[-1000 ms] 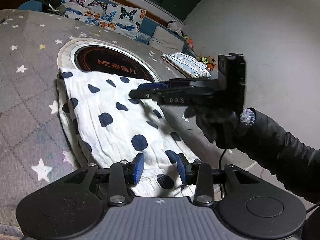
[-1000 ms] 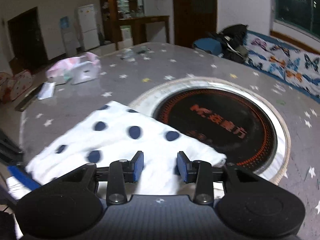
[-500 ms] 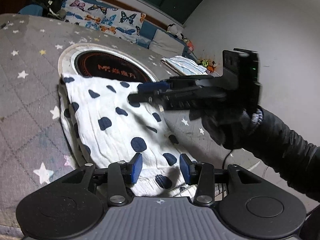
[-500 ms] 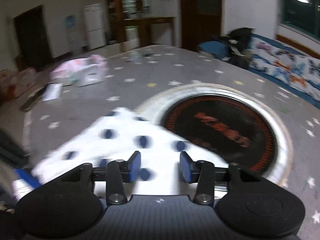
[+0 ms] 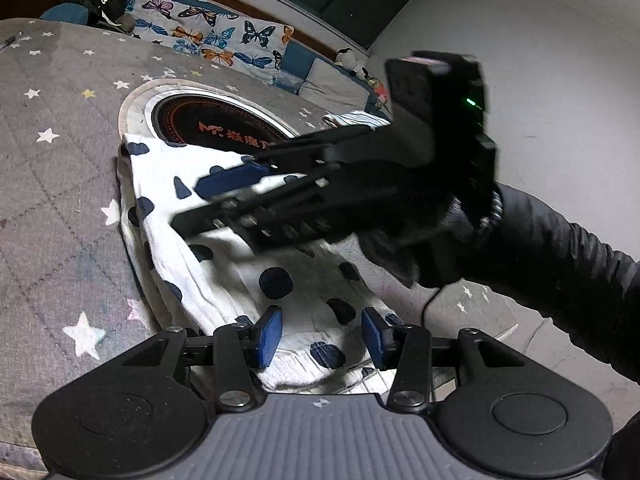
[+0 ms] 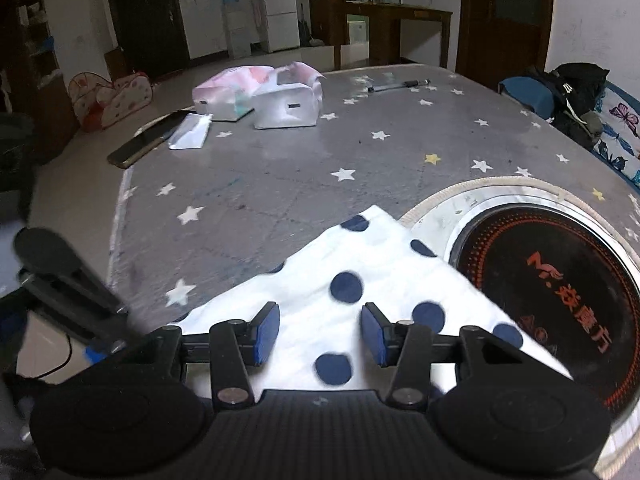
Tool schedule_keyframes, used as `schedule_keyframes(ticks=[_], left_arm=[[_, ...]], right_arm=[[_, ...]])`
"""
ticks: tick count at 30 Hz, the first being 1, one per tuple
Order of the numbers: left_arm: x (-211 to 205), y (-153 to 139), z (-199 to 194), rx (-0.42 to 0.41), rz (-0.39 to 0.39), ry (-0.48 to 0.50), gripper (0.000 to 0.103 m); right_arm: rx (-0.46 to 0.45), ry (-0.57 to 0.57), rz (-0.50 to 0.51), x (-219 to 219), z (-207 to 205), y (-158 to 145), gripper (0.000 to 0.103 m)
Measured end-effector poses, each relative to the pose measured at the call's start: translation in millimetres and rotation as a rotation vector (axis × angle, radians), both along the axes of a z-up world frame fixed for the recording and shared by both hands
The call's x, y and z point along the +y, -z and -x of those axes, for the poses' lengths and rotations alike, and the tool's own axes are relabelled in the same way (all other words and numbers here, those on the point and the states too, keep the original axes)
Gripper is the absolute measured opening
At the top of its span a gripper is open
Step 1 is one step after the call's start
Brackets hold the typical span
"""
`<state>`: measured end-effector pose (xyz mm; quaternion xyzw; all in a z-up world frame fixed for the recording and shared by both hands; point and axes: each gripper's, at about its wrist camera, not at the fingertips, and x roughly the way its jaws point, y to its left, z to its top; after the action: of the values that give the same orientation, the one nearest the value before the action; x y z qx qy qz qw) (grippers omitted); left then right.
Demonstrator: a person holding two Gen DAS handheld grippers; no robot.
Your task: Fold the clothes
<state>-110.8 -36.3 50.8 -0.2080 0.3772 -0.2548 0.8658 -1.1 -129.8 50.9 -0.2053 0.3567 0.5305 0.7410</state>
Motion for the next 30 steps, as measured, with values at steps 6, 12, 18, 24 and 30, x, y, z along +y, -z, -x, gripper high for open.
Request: schedule_keyframes(ticks=[6,12,18,24,30], left_arm=[[1,4,0,0.004,0.020,0.006,0.048],[4,6,0,0.010,0.038,0.006,0.048],[5,7,1,0.020,0.050,0.003,0.048],[4,5,0,0.015,0.048,0.004,0.053],[1,3,0,0.011,0.035,0.001,0.055]], right_arm=[[-0.001,0.026,-0.004,18,-23,7,0.045],[-0.011,0.042,-0.002,41,-40,13,0.040],[-0.015,0.095,-0.017,51,-56,13,0.038],[-0.033,0.132,-0.041,27,-56,-4,0.040],[-0.031,0.149,-0.023,-12,-46,-3,0.040]])
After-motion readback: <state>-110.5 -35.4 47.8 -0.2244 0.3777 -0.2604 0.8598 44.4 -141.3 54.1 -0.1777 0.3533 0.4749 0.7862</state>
